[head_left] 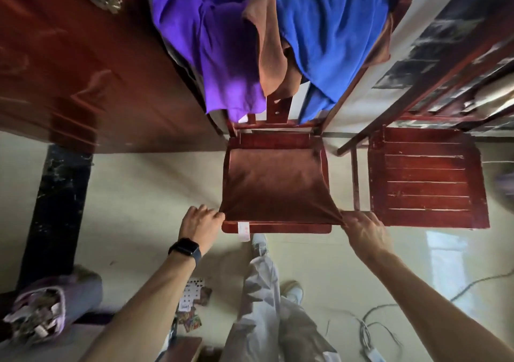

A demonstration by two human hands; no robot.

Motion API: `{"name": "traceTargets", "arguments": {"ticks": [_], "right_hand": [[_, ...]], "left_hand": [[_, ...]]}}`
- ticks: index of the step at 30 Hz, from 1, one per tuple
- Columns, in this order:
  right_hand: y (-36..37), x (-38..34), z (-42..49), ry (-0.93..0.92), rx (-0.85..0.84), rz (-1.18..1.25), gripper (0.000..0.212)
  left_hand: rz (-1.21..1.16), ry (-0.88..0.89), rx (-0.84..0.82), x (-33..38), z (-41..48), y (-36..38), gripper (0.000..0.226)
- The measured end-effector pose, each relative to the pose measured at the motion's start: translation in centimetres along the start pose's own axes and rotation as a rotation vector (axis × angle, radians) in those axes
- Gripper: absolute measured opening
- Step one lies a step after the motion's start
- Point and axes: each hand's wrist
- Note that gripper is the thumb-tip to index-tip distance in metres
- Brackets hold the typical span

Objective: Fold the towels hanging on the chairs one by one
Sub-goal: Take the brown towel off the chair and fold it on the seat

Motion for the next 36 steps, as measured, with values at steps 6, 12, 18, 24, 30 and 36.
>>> {"name": "traceTargets", "arguments": {"ticks": [6,12,18,24,30,36], "right_hand": [[8.1,1.0,-3.4,-0.001,-0.117,0.081,0.010],[8.8,1.6,-0.2,0.151,-0.099,0.489,0.010],[6.9,0.9,6.7,0.386,-0.066,1.022,0.005],[9.8,-0.5,13.5,0.432,0.060,1.025,0.027],[11.0,-1.5,18.0,0.427,0.179,0.850,0.027],[11.8,-1.5,19.9,0.453,0.165,0.834,0.025]], "left_hand": [[-0.083,-0.100,-0.177,2.1,-3.0,7.5,0.023],[-0.495,-0.277,-0.326,1.5,-0.6,8.3,0.015],[-1.385,-0.651,-0.404,-1.8,5.4,9.0,0.009],[-1.624,-0.752,-0.237,-1.3,12.3,12.1,0.020],[-1.535,-0.838,-0.034,-0.6,17.0,14.8,0.010],[-1.300,-0.873,-0.034,-0.8,19.3,15.8,0.019]]}}
Point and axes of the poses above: each hand's wrist, its own z-axis towards the middle knuckle, its own y-axis out of the palm, x = y × z, and after that the axes turned 4 degrees about -y, right-handed
